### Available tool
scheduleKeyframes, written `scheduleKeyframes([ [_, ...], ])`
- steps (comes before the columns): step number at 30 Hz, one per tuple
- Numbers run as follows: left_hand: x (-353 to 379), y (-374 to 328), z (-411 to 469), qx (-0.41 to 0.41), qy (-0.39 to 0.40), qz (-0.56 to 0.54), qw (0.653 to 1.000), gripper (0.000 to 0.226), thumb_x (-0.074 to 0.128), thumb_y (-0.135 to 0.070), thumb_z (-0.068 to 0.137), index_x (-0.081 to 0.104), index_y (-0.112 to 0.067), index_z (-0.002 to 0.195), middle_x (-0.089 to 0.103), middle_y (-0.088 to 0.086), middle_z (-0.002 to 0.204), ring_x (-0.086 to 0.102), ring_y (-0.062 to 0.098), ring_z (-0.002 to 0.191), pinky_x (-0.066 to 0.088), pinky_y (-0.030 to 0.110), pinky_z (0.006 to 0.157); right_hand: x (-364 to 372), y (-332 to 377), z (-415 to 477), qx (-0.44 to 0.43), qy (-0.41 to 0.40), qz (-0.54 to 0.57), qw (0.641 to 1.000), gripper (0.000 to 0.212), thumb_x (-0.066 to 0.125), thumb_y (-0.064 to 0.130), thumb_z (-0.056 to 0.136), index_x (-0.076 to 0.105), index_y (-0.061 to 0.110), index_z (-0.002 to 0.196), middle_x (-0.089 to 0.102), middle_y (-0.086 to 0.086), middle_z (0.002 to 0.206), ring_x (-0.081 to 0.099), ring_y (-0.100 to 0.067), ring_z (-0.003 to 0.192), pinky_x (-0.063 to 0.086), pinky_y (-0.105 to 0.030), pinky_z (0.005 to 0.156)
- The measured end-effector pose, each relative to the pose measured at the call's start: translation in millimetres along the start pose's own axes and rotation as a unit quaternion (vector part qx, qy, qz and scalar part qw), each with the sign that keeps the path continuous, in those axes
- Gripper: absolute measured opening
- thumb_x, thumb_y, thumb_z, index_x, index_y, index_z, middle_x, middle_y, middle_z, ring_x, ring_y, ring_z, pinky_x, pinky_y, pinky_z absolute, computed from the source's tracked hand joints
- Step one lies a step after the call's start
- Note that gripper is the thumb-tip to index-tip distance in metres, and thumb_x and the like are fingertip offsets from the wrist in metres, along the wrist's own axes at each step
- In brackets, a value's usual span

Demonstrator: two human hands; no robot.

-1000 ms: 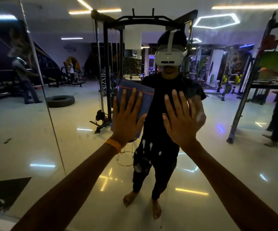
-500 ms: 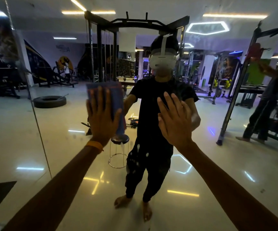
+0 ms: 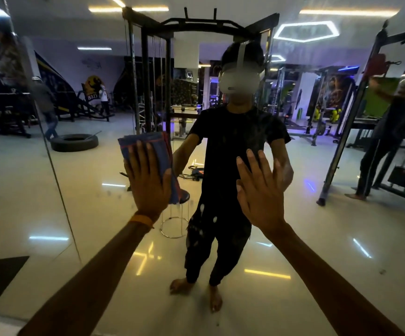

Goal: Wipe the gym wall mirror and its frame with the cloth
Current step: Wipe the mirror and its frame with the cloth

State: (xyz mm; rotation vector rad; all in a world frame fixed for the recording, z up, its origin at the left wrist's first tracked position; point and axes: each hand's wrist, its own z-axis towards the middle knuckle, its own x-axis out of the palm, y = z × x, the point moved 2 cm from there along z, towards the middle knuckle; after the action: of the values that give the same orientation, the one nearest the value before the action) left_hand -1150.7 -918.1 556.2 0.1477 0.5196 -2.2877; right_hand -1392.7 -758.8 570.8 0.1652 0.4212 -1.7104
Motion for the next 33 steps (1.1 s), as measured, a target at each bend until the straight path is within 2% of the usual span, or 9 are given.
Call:
scheduleKeyframes([
  [6, 27.7, -56.7, -75.9, 0.217, 0.099, -0.004, 0.971, 0.078, 0.037, -0.050, 0.104, -0.003, -0.022, 0.166, -0.009, 0.003, 0.174, -0.005, 0.027, 0.160, -0.005, 0.050, 0.129, 3.5, -1.6, -5.6, 0.001, 0.002, 0.007, 1.000, 0.055, 0.032, 0.040, 0.111, 0.042, 0.011, 0.157, 0.030, -0.014, 0.167, 0.024, -0.036, 0.156, 0.019, -0.062, 0.124],
  [13, 2.2, 32.6, -25.7, 0.004, 0.023, -0.008, 1.000, 0.074, 0.031, -0.048, 0.107, 0.001, -0.011, 0.163, 0.006, 0.020, 0.171, -0.002, 0.035, 0.158, 0.002, 0.058, 0.128, 7.1, 2.7, -14.6, 0.016, -0.001, 0.010, 1.000, 0.055, 0.040, 0.037, 0.108, 0.041, 0.013, 0.157, 0.030, -0.014, 0.167, 0.024, -0.038, 0.155, 0.018, -0.063, 0.124],
  [15, 12.8, 1.5, -42.1, 0.018, 0.027, -0.019, 0.999, 0.072, 0.028, -0.049, 0.107, -0.002, -0.015, 0.164, 0.000, 0.017, 0.171, -0.003, 0.035, 0.158, 0.002, 0.058, 0.128, 12.2, 10.3, -17.0, 0.000, 0.004, 0.015, 1.000, 0.055, 0.043, 0.036, 0.107, 0.039, 0.015, 0.158, 0.030, -0.015, 0.167, 0.022, -0.037, 0.156, 0.016, -0.062, 0.125],
  [18, 31.7, -37.0, -86.3, 0.182, 0.098, -0.003, 0.978, 0.072, 0.027, -0.053, 0.108, -0.004, -0.022, 0.165, -0.012, 0.005, 0.173, -0.006, 0.030, 0.160, 0.000, 0.055, 0.129, 21.6, 17.0, -17.9, -0.009, 0.006, 0.016, 1.000, 0.056, 0.046, 0.035, 0.107, 0.036, 0.016, 0.159, 0.030, -0.015, 0.166, 0.017, -0.035, 0.157, 0.013, -0.059, 0.126],
  [20, 31.1, -17.2, -90.0, 0.216, 0.101, -0.006, 0.971, 0.072, 0.029, -0.054, 0.109, -0.003, -0.024, 0.166, -0.012, 0.001, 0.173, -0.006, 0.027, 0.160, -0.001, 0.052, 0.129, 24.4, 18.1, -18.8, 0.000, 0.002, 0.010, 1.000, 0.056, 0.044, 0.037, 0.108, 0.035, 0.016, 0.159, 0.029, -0.015, 0.167, 0.020, -0.036, 0.157, 0.014, -0.060, 0.125],
  [24, 16.1, 44.2, -63.5, 0.113, 0.059, -0.005, 0.992, 0.072, 0.025, -0.057, 0.108, -0.006, -0.025, 0.165, -0.015, -0.002, 0.173, -0.011, 0.025, 0.160, -0.002, 0.052, 0.129, 25.6, 9.3, -23.6, -0.005, 0.010, -0.012, 1.000, 0.064, 0.047, 0.039, 0.107, 0.022, 0.021, 0.164, 0.020, -0.009, 0.169, 0.017, -0.035, 0.158, 0.015, -0.061, 0.125],
  [27, 19.4, 19.6, -73.5, 0.032, 0.046, -0.036, 0.998, 0.072, 0.025, -0.054, 0.108, -0.008, -0.024, 0.164, -0.018, 0.000, 0.172, -0.013, 0.027, 0.159, -0.004, 0.053, 0.128, 25.7, 5.8, -31.5, 0.013, 0.022, -0.008, 1.000, 0.071, 0.054, 0.038, 0.105, 0.018, 0.021, 0.164, 0.017, -0.008, 0.170, 0.014, -0.034, 0.158, 0.014, -0.061, 0.125],
  [31, 41.4, -23.9, -129.2, 0.256, 0.117, -0.007, 0.960, 0.069, 0.025, -0.050, 0.110, -0.004, -0.023, 0.166, -0.003, 0.004, 0.174, -0.007, 0.027, 0.160, -0.003, 0.051, 0.129, 25.0, 7.7, -35.7, 0.014, 0.031, 0.000, 0.999, 0.064, 0.047, 0.038, 0.107, 0.021, 0.020, 0.163, 0.018, -0.010, 0.169, 0.016, -0.037, 0.157, 0.015, -0.063, 0.125],
  [33, 41.8, -6.0, -124.5, 0.264, 0.112, -0.017, 0.958, 0.067, 0.024, -0.050, 0.110, -0.003, -0.024, 0.166, -0.004, 0.001, 0.174, -0.006, 0.024, 0.161, -0.003, 0.050, 0.129, 25.7, 6.9, -36.5, 0.014, 0.030, 0.000, 0.999, 0.063, 0.045, 0.039, 0.108, 0.023, 0.019, 0.163, 0.018, -0.010, 0.169, 0.016, -0.037, 0.157, 0.016, -0.064, 0.124],
])
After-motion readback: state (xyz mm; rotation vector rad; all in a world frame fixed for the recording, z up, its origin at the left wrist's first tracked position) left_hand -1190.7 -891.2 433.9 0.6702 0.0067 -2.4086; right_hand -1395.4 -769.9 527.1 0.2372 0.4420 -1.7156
